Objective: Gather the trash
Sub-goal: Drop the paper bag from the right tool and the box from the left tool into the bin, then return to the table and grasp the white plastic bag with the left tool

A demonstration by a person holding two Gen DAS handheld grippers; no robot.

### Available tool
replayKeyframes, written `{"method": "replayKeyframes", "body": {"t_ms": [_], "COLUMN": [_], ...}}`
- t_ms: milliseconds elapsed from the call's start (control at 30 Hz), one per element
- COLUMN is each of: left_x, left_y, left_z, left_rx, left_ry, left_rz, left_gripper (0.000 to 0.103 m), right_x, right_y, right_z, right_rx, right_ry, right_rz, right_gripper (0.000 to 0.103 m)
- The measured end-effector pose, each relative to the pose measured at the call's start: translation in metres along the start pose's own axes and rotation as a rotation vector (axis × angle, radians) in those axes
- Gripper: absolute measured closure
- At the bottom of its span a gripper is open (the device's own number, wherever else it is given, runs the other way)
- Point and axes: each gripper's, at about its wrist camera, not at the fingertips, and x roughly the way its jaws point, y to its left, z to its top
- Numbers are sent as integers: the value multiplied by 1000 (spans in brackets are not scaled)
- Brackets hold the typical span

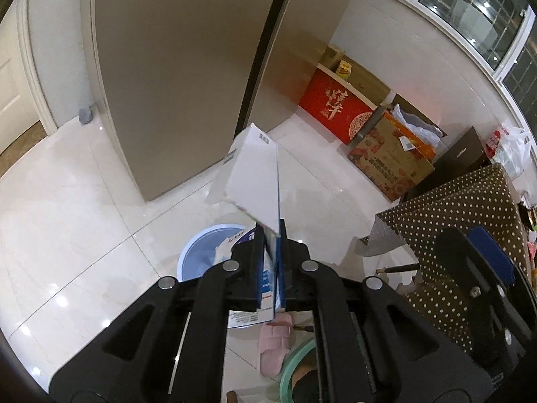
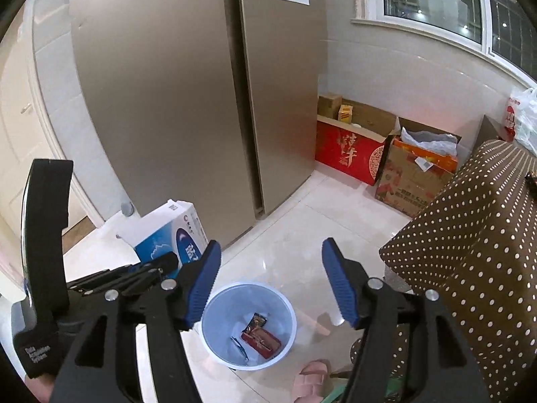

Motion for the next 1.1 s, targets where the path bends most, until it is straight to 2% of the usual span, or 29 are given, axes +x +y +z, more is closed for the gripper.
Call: {"method": "replayKeyframes", "body": {"t_ms": [33, 67, 100, 133, 433, 700, 933, 1100], "left_x": [3, 7, 10, 9, -18, -62, -99, -118], "left_y": [1, 2, 2, 2, -12, -35, -85, -133], "left_z": [1, 2, 2, 2, -2, -3, -10, -23], "left_rx": [-9, -15, -21, -25, 15, 65, 155, 235], "left_ry": [3, 18, 35, 16, -33, -111, -174, -201], "left_rz": [1, 13, 27, 25, 46, 59, 36, -15], "left_gripper": [87, 59, 40, 33, 33, 33, 33, 32], "right_x": [0, 0, 0, 1, -10, -49, -102, -151], "right_y": [0, -1, -2, -3, -10, -24, -59, -109], "right_z": [-1, -1, -3, -3, -3, 6, 10, 1], "right_rx": [1, 2, 2, 3, 18, 36, 58, 101], "right_ry": [0, 5, 9, 10, 7, -52, -123, -169], "right_rz": [-1, -1, 0, 0, -10, -23, -87, -184], "right_gripper": [41, 41, 41, 41, 40, 40, 40, 40]}}
